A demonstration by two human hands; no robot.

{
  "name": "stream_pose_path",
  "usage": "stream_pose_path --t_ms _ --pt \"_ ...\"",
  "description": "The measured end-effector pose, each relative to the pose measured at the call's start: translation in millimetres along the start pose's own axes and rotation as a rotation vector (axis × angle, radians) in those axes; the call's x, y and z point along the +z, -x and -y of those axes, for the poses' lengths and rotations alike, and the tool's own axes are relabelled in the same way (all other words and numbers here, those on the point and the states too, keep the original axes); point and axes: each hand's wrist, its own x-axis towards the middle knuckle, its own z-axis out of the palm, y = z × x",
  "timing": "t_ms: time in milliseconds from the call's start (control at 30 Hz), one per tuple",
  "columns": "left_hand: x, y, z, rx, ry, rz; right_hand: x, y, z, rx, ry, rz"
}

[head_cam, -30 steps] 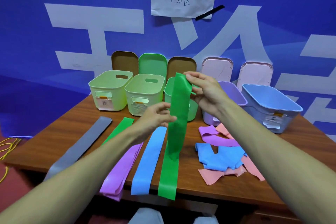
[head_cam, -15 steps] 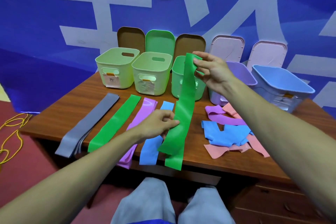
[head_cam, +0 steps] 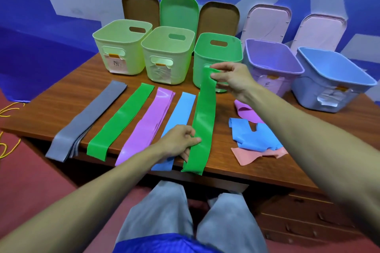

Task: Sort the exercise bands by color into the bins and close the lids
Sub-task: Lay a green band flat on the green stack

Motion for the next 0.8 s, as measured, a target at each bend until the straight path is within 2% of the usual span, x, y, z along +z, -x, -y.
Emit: stream_pose_path --t_ms 133,267,400,533,667,800 --pt "-0.5 -6.0 -4.9 -0.006 -0.178 0.013 2.3 -20.2 -20.2 0.021 0.090 -0.011" --pt "-6.9 -13.6 -16.9 0.014 -0.626 -0.046 4.2 -34.7 -33.5 0.020 0.196 -0.019" --pt "-13.1 -21.6 -19.1 0.016 -0.883 -0.097 7.4 -48.1 -46.4 0.021 0.322 -0.022" --pt "-19.0 -27.8 -24.1 0.090 -0.933 -0.018 9.8 -58.5 -58.3 0.017 0.438 -0.059" --pt "-22.8 -41.5 -30.3 0.201 -1.036 0.130 8.6 -71.0 -67.8 -0.016 0.591 -0.111" --pt "-23.8 -48.8 -35.0 0.207 -1.065 0.219 5.9 -81.0 -80.7 -0.023 0.724 -0.112"
